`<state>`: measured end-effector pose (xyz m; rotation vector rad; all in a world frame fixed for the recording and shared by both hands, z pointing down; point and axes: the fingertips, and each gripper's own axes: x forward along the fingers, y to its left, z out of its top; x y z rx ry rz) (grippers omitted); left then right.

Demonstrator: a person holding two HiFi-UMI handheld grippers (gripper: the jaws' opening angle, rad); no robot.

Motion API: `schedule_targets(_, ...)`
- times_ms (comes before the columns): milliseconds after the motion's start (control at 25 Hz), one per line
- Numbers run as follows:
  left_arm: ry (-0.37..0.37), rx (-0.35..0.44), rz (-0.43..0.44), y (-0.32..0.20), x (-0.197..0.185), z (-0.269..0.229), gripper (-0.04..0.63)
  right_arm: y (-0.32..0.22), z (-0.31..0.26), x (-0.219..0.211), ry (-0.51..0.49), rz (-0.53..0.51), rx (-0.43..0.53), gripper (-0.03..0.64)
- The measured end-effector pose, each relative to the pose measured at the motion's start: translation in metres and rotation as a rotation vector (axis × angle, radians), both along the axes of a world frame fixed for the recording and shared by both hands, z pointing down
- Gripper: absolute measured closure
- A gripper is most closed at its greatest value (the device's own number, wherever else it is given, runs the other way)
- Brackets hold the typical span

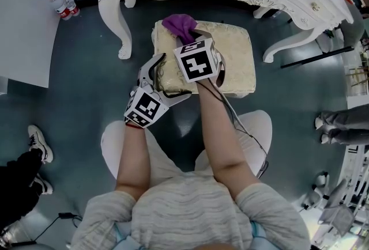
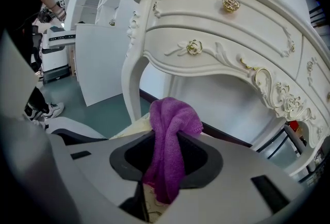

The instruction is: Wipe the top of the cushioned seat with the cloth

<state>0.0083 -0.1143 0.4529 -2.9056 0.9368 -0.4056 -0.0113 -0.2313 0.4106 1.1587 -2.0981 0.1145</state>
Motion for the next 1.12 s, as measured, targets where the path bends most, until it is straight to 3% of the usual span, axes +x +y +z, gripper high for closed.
schedule_targets(320,0.002,0.003,-0.001,0.0,0.0,0.0,0.002,0.01,0.002,-0.024,-0.084,-0.05,-0.059,0.503)
schedule_targets(600,0.003,0.0,-0.001,0.0,0.0,0.001,0.002,0.023,-0.006,-0.045,-0.309,-0.102,-0.159,0.503)
schedule_targets(760,-0.002,0.01,0.002,0.0,0.0,-0.004,0.002,0.032,-0.036,-0.049,-0.487,-0.138,-0.158,0.503)
schedule_targets(920,0.0,0.024,0.002,-0.001,0.0,-0.009,0.002,0.035,-0.071,-0.023,-0.615,-0.124,-0.11,0.503)
schedule_targets(1120,-0.003,0.023,0.003,-0.001,0.0,-0.009,0.002,0.028,-0.078,0.055,-0.529,0.018,-0.025,0.503)
